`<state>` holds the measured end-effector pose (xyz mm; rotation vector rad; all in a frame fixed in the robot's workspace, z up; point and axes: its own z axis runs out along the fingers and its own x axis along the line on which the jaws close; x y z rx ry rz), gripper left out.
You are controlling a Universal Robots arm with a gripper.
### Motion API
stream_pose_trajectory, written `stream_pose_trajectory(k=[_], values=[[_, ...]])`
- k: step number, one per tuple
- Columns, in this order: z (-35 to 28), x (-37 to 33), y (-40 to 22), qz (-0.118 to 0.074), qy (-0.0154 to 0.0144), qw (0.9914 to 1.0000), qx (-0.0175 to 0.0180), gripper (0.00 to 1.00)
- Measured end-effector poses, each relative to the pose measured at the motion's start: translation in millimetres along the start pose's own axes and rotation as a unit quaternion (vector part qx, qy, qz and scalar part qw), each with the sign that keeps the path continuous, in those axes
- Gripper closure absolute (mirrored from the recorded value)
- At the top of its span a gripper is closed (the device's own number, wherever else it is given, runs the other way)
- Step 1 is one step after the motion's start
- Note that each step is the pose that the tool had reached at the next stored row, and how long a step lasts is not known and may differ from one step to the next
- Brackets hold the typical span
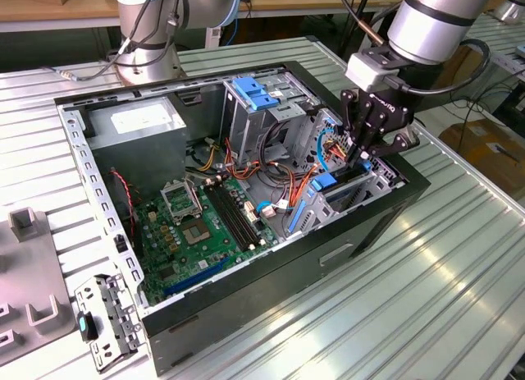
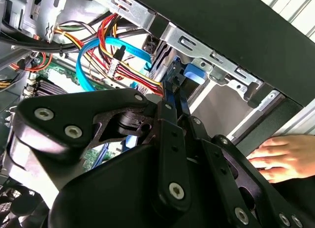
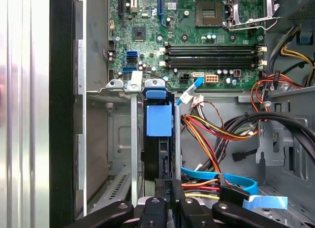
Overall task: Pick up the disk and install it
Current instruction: 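Insert the first disk wire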
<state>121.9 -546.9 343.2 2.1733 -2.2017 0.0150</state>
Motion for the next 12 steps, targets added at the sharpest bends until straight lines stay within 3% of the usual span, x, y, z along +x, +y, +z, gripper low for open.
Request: stream_pose_trajectory(k=[10,11,12], values=[[2.7,-0.1,0.2,0.0,-0.0003,1.0,0.0,0.82],[-1.2,0.0,0.3,0.0,-0.0001,1.0,0.0002,0.76],[-9.3,0.4,0.5,0.0,0.0,1.0,0.0004,0.76]])
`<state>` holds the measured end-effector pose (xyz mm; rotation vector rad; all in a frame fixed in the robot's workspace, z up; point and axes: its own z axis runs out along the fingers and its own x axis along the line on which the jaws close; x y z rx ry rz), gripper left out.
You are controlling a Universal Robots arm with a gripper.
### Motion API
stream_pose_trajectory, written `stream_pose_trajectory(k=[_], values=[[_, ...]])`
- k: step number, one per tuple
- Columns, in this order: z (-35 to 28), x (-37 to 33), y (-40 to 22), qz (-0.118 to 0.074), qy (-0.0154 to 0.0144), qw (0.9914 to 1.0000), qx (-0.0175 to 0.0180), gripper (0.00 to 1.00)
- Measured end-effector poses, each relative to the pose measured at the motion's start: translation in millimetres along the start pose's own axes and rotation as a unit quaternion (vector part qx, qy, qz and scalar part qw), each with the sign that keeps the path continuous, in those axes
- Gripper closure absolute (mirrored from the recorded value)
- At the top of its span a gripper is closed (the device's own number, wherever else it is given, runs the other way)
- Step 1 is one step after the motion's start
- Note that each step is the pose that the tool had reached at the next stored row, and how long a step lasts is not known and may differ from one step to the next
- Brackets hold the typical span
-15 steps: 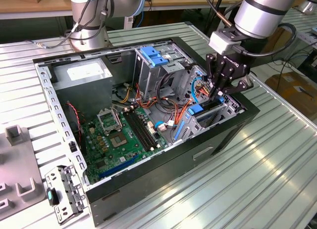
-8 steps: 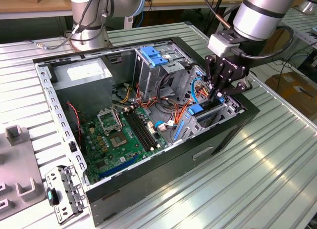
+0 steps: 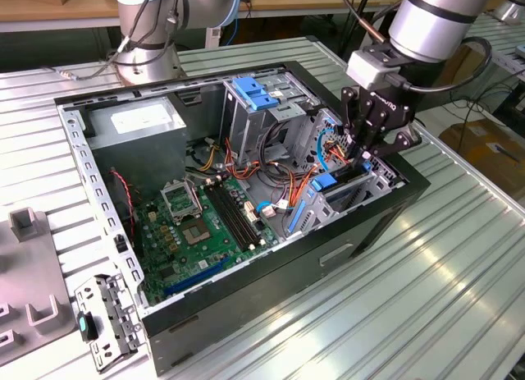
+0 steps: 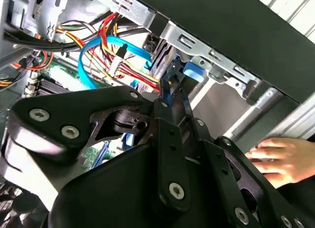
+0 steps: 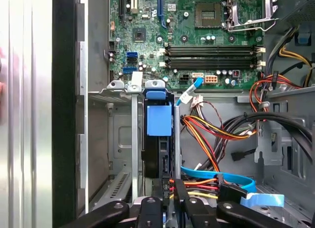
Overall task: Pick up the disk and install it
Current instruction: 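Insert the first disk wire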
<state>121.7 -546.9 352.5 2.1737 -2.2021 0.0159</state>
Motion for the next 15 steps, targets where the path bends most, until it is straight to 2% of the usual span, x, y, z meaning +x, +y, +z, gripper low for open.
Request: stream_pose_trajectory(k=[1,5,7,15], values=[[-1.9,0.1,0.1,0.0,0.0,1.0,0.0001,0.76],[-2.0,0.1,0.1,0.0,-0.0001,1.0,0.0001,0.77],[-2.0,0.1,0.1,0.0,0.0,1.0,0.0001,0.89],[-2.2,0.1,0.1,0.0,0.0,1.0,0.0001,0.89]])
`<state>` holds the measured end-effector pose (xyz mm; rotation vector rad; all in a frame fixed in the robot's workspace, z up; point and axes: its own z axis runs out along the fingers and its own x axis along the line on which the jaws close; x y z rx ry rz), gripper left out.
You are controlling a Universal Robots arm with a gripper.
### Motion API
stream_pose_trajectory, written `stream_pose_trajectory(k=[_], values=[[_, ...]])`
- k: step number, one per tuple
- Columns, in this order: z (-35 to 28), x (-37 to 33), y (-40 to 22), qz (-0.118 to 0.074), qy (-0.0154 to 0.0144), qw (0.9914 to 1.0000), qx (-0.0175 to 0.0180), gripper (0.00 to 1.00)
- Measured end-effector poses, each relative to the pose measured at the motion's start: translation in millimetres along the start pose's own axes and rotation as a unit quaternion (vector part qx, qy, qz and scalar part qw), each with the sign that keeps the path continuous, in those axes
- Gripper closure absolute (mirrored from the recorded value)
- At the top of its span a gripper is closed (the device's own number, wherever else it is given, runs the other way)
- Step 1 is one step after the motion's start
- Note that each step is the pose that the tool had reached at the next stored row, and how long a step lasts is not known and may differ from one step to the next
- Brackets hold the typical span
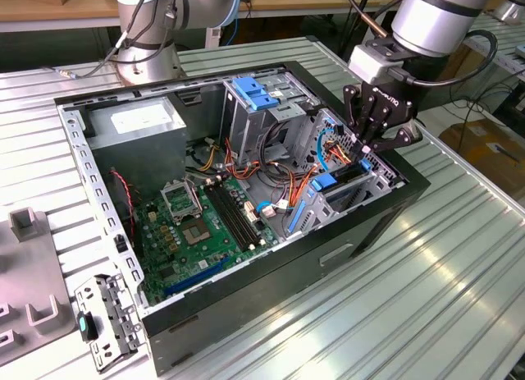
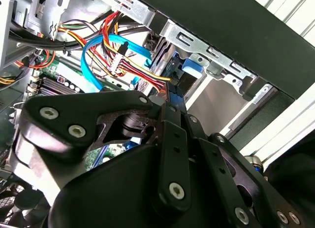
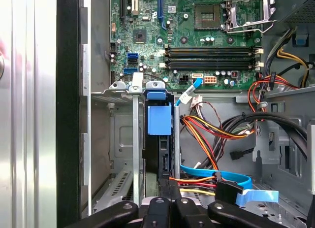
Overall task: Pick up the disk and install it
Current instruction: 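Insert the first disk wire, then insert the second disk wire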
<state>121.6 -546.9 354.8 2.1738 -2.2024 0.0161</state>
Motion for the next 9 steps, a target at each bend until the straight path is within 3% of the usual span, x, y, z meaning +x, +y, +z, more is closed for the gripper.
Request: stream_pose_trajectory(k=[9], values=[[-0.2,0.0,0.0,0.0,0.0,1.0,0.0,0.89]])
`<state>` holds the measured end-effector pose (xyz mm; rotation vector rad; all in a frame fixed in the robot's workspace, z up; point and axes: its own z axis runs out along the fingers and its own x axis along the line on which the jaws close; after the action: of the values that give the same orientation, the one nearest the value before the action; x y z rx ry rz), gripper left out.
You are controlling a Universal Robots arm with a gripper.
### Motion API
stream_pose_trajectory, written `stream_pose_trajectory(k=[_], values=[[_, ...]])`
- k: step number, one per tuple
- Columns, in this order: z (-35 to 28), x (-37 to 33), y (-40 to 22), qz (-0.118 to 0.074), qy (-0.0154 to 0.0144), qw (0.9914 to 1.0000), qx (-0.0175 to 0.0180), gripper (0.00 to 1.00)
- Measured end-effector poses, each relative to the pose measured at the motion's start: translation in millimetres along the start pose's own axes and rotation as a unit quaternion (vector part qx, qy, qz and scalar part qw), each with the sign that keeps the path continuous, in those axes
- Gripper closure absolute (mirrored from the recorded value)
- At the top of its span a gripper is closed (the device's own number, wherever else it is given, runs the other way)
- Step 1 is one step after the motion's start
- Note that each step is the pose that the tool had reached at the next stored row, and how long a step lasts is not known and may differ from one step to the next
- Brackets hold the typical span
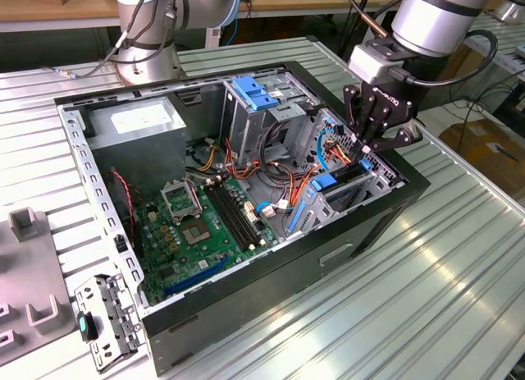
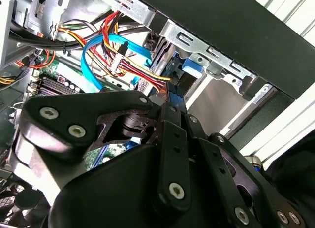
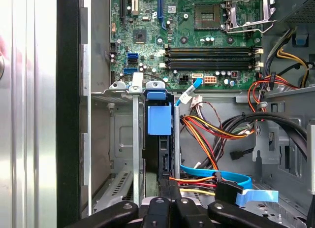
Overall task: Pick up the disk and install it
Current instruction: 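Insert the second disk wire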
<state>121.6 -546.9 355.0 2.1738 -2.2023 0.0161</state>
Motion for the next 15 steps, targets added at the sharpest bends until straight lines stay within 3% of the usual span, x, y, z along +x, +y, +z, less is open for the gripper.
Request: stream_pose_trajectory(k=[3,8,10,12,15], values=[[-0.1,0.0,1.6,0.0,0.0001,1.0,0.0,0.89],[0.3,0.2,12.3,0.0,0.0,1.0,0.0,0.89],[0.5,0.2,19.7,0.0,0.0,1.0,0.0,0.89],[0.5,0.3,19.9,0.0,0.0,1.0,0.0,0.89],[-11.4,0.6,20.2,0.0,0.0001,1.0,0.0,0.89]])
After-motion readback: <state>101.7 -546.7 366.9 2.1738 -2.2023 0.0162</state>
